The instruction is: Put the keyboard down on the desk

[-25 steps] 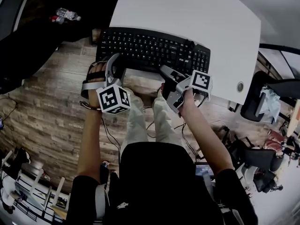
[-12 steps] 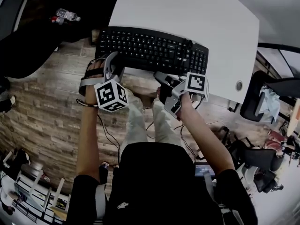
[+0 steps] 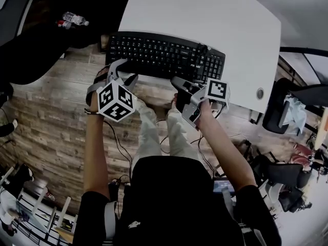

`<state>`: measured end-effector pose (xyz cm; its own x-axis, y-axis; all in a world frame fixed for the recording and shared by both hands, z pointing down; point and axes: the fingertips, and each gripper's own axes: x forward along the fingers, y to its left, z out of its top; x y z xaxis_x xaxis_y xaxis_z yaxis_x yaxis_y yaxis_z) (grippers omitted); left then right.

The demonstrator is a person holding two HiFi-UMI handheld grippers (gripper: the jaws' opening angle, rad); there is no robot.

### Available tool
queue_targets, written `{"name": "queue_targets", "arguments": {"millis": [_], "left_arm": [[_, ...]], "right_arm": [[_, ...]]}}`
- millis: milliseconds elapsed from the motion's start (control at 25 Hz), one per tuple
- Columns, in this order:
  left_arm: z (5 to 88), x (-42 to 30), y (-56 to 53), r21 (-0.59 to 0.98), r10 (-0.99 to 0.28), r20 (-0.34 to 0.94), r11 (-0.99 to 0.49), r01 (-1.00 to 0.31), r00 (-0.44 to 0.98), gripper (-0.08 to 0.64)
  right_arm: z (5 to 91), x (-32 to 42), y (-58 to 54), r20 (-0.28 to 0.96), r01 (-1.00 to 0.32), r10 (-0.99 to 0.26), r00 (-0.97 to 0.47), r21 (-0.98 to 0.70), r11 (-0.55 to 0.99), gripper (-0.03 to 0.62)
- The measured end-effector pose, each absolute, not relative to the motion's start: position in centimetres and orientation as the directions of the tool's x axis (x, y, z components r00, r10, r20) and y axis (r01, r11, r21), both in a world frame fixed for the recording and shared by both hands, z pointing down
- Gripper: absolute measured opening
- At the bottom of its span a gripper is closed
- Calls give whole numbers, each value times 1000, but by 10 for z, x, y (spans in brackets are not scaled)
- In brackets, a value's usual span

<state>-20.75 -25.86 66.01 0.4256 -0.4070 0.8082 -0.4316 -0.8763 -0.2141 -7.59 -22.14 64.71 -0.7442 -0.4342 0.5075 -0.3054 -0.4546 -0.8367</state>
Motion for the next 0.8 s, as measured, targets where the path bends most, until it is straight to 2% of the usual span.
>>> {"name": "queue_targets", "arguments": {"millis": [320,480,640,800], "left_arm": [[637,-204,-256,-235,-457,777,-848,-475,432,208],[610,-201,-260,-226,-524,718,-798,-559,458,137],[579,-198,-261,-188,-579,662,-743,-643,475,105],[541,-193,-258,-160,-636,584,-699,-697,504,30]], "right_arm": [[633,-73,-226,517,-370,-426,-743,-847,-382,73],[619,-71,-236,514,-403,-436,-738,-855,-326,60],[593,-69,-247,500,-433,-457,-735,-866,-250,54],[565,-69,-257,507,-505,-464,-726,-852,-140,46]]}}
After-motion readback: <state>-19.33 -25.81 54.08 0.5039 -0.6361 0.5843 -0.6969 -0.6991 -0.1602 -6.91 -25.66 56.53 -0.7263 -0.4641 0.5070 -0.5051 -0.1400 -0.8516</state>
